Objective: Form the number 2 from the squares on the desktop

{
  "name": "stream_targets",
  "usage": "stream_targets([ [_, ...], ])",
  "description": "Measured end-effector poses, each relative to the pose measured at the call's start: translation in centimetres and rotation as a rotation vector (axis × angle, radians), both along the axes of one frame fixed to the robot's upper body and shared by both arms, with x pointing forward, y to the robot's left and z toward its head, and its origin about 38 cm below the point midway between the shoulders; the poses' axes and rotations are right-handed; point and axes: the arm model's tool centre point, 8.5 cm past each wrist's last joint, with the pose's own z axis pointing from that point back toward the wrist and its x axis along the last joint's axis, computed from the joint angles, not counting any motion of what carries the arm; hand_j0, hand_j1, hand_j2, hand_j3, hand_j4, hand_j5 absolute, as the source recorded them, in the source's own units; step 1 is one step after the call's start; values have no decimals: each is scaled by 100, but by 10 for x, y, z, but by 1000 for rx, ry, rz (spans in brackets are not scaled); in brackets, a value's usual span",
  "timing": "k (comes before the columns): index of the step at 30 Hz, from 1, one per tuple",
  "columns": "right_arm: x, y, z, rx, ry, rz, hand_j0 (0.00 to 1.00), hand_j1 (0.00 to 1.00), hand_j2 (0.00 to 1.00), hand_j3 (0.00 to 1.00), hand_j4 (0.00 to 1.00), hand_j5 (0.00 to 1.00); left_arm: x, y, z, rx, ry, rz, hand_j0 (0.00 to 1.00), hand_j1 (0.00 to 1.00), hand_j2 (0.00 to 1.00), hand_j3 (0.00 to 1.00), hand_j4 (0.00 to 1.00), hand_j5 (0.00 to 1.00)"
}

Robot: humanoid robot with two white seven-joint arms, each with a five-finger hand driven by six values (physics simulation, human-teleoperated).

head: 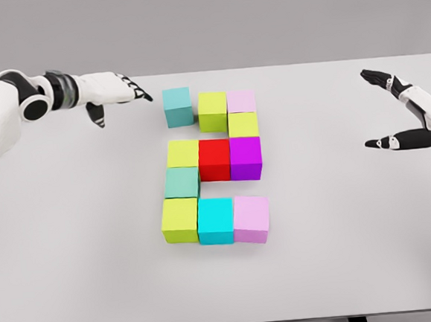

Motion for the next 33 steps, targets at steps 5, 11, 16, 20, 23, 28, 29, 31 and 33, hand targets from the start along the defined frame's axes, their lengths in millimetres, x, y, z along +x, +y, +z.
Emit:
stream_targets([
  [5, 0, 0, 0, 0, 0, 0, 100, 100, 100, 100, 100, 100, 3, -11, -2, -10, 6, -2, 100, 100, 100, 100, 100, 100],
  [11, 0, 0, 0, 0, 0, 0, 100, 100, 100, 100, 100, 100, 5, -19, 1, -18, 2, -6, 100, 100, 100, 100, 100, 100],
  [16, 0, 0, 0, 0, 0, 0, 100, 100, 100, 100, 100, 100, 6, -25, 1, -23, 3, -12, 100, 100, 100, 100, 100, 100],
  [20, 0, 0, 0, 0, 0, 0, 100, 100, 100, 100, 100, 100, 5, -27, -1, -25, 5, -18, 100, 100, 100, 100, 100, 100],
  [23, 0, 0, 0, 0, 0, 0, 100, 100, 100, 100, 100, 100, 4, -29, -1, -26, 5, -23, 100, 100, 100, 100, 100, 100],
  [28, 0, 0, 0, 0, 0, 0, 100, 100, 100, 100, 100, 100, 4, -31, 0, -28, 2, -29, 100, 100, 100, 100, 100, 100],
  [29, 0, 0, 0, 0, 0, 0, 100, 100, 100, 100, 100, 100, 4, -31, 0, -28, 2, -30, 100, 100, 100, 100, 100, 100],
  [31, 0, 0, 0, 0, 0, 0, 100, 100, 100, 100, 100, 100, 4, -32, 0, -28, 3, -32, 100, 100, 100, 100, 100, 100],
  [33, 0, 0, 0, 0, 0, 0, 100, 100, 100, 100, 100, 100, 4, -33, 0, -28, 2, -34, 100, 100, 100, 100, 100, 100],
])
